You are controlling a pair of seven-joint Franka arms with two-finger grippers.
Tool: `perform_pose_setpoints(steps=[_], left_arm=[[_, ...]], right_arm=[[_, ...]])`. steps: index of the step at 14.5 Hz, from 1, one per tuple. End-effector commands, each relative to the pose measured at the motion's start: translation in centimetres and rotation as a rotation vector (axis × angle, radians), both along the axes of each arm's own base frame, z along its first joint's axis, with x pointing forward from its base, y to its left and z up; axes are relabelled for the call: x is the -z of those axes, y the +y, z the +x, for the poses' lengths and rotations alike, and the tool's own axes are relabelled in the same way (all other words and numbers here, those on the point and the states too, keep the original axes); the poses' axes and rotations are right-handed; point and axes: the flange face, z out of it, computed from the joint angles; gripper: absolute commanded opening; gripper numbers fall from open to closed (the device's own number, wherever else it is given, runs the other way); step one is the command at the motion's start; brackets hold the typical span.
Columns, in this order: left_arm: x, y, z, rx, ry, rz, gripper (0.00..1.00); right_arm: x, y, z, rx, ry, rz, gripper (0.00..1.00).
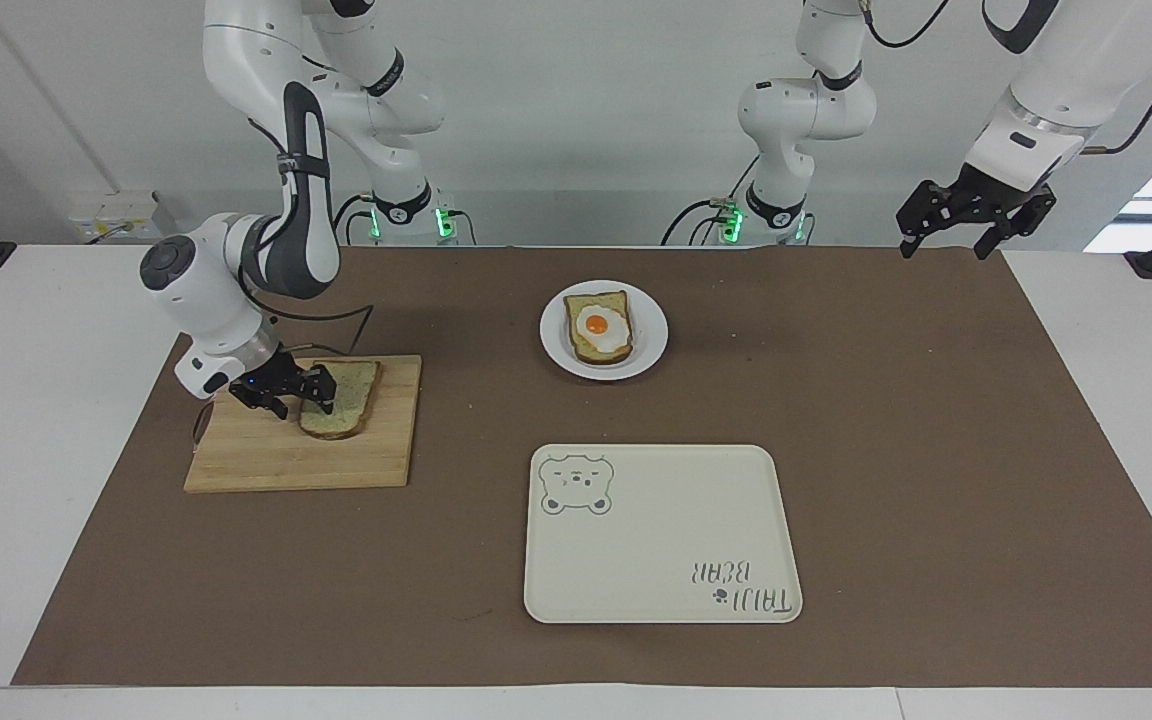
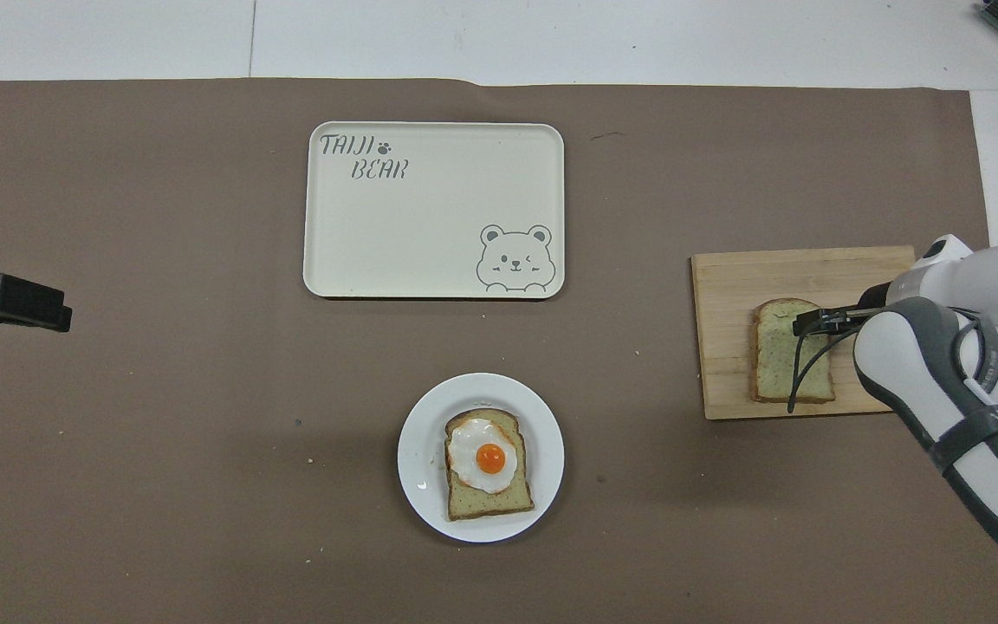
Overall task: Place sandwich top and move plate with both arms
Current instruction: 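Close the right gripper on the bread slice edge and lift it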
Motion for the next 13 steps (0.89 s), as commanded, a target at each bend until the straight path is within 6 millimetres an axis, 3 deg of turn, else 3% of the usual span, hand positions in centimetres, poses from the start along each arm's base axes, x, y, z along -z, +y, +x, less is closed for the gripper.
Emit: perform_pose_setpoints(steps=[1, 2, 3, 4, 13], left_arm=[[-0.38, 0.28, -0.35, 0.001, 0.004, 0.010, 1.00], [-0.38, 0.28, -0.35, 0.001, 0.004, 0.010, 1.00], [-0.31, 0.28, -0.35, 0.001, 0.006, 0.010, 1.00], [-0.31, 0.28, -0.35, 0.001, 0.006, 0.010, 1.00], [-0.31, 0.28, -0.35, 0.001, 0.006, 0.010, 1.00]], right_arm=[[0.67, -0.22, -0.46, 0.003, -0.013, 0.036, 0.67], [0.67, -0.22, -0.46, 0.002, -0.013, 0.036, 0.47], [0.67, -0.13, -0.45, 0.003, -0.013, 0.037, 0.11], [0.68, 0.05, -0.44, 0.004, -0.011, 0.038, 0.00], [0.73, 0.40, -0.37, 0.013, -0.005, 0.039, 0.00]])
